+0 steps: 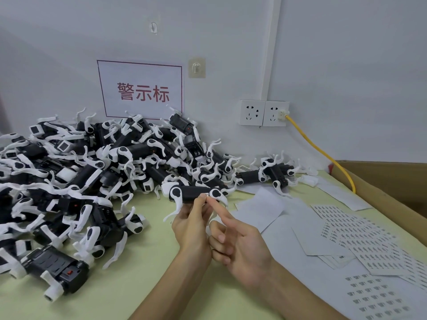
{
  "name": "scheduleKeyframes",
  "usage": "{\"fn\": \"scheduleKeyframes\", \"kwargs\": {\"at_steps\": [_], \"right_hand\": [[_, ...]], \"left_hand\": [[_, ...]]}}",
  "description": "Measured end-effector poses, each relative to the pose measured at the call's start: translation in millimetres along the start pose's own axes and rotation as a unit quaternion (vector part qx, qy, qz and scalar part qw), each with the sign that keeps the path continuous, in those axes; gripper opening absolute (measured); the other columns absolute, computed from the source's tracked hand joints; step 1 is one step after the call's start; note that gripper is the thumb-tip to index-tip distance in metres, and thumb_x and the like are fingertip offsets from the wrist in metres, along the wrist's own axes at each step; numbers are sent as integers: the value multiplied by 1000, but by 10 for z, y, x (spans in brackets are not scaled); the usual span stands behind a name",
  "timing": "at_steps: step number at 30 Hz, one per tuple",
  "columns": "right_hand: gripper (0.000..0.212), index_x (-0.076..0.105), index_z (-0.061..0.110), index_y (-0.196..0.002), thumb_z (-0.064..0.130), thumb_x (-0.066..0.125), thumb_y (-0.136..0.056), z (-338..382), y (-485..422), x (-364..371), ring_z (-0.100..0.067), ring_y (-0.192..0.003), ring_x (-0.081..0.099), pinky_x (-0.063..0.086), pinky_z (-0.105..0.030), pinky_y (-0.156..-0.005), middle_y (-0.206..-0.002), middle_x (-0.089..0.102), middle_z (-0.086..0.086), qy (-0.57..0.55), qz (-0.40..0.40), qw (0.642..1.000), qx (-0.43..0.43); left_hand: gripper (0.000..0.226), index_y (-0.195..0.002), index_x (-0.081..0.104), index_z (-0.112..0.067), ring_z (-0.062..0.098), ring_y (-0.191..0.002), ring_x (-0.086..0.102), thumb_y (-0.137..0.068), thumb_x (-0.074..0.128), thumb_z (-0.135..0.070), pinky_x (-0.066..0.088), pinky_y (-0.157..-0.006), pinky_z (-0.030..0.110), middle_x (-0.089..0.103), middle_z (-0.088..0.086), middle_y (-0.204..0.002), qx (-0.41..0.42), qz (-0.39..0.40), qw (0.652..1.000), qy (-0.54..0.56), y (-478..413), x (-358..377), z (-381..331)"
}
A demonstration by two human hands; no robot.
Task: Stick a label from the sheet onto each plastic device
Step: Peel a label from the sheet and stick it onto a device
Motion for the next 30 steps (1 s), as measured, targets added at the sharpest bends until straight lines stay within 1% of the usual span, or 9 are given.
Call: {"fn": "scheduleKeyframes", "kwargs": {"at_steps": [5, 9, 13, 17, 20, 23, 25, 28, 30], "right_hand": [[46, 63, 30, -135, 20, 49, -92, 79, 25, -26, -12, -50, 23, 23, -24, -45, -63, 35, 0, -42, 1, 999, -9], [47, 67, 29, -130, 24, 54, -86, 218, 50, -52, -13, -52, 21, 24, -24, -45, -63, 33, 1, -35, -3, 999, -36], [43, 69, 22, -127, 24, 51, -88, 322, 52, -106, -14, -50, 22, 21, -25, -47, -61, 32, 0, -51, -37, 996, -60], [42, 72, 17, -121, 23, 44, -91, 398, 49, -184, -13, -49, 23, 21, -25, -46, -60, 34, -1, -53, -74, 992, -90], [39, 75, 13, -115, 23, 50, -87, 422, 42, -204, -13, -49, 23, 22, -24, -46, -62, 38, -1, 22, -114, 985, -124], [30, 78, 18, -103, 13, 50, -93, 430, 45, -205, -13, -55, 35, 29, -22, -49, -70, 47, -1, 182, -188, 949, -178], [26, 77, 27, -104, 18, 58, -88, 414, 42, -182, -13, -71, 52, 39, -22, -61, -84, 59, 3, 280, -219, 912, -204], [39, 71, 36, -116, 35, 59, -78, 371, 36, -149, -5, -108, 61, 44, -21, -84, -118, 66, 9, 334, -196, 899, -203], [44, 66, 35, -123, 38, 61, -80, 352, 26, -140, -14, -116, 61, 46, -26, -93, -122, 68, 8, 339, -163, 904, -200]], "left_hand": [[10, -87, 67, -6, 14, -75, 76, -92, 73, -12, 58, -70, 19, 73, 11, -88, 21, -33, 997, 70, -94, -5, -110], [13, -97, 67, -2, 13, -77, 76, -95, 70, -14, 61, -78, 22, 71, 8, -89, -1, 29, 996, 89, -153, -27, -221], [16, -102, 65, -3, 13, -78, 74, -96, 68, -17, 60, -74, 21, 72, 5, -85, -23, 109, 992, 62, -88, 18, -180], [15, -89, 60, -5, 10, -66, 65, -97, 66, -16, 56, -83, 23, 63, -1, -66, 13, 159, 987, -15, -51, 12, -147], [17, -82, 59, -10, 8, -61, 57, -98, 64, -15, 54, -72, 18, 56, -7, -62, 45, 196, 977, -65, -25, 32, -139], [9, -97, 65, -4, 14, -73, 62, -98, 63, -12, 54, -69, 20, 62, 3, -76, 71, 212, 970, -94, -7, 58, -104], [21, -107, 64, 1, 24, -88, 63, -96, 68, -16, 56, -78, 25, 59, 12, -91, 81, 235, 962, -108, 8, 65, -72], [37, -119, 66, -6, 40, -108, 67, -90, 65, -29, 58, -91, 32, 64, 24, -109, 74, 283, 948, -122, 43, 66, -32], [31, -125, 65, -12, 38, -114, 67, -98, 62, -27, 58, -90, 32, 68, 23, -117, 73, 290, 944, -138, 61, 71, -34]]}}
Point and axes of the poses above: each hand's wrist, its own y-axis away from the middle knuckle, its own x-axis out of the palm, z = x × y, the point moved 1 cm from there along -y, towards the middle knuckle
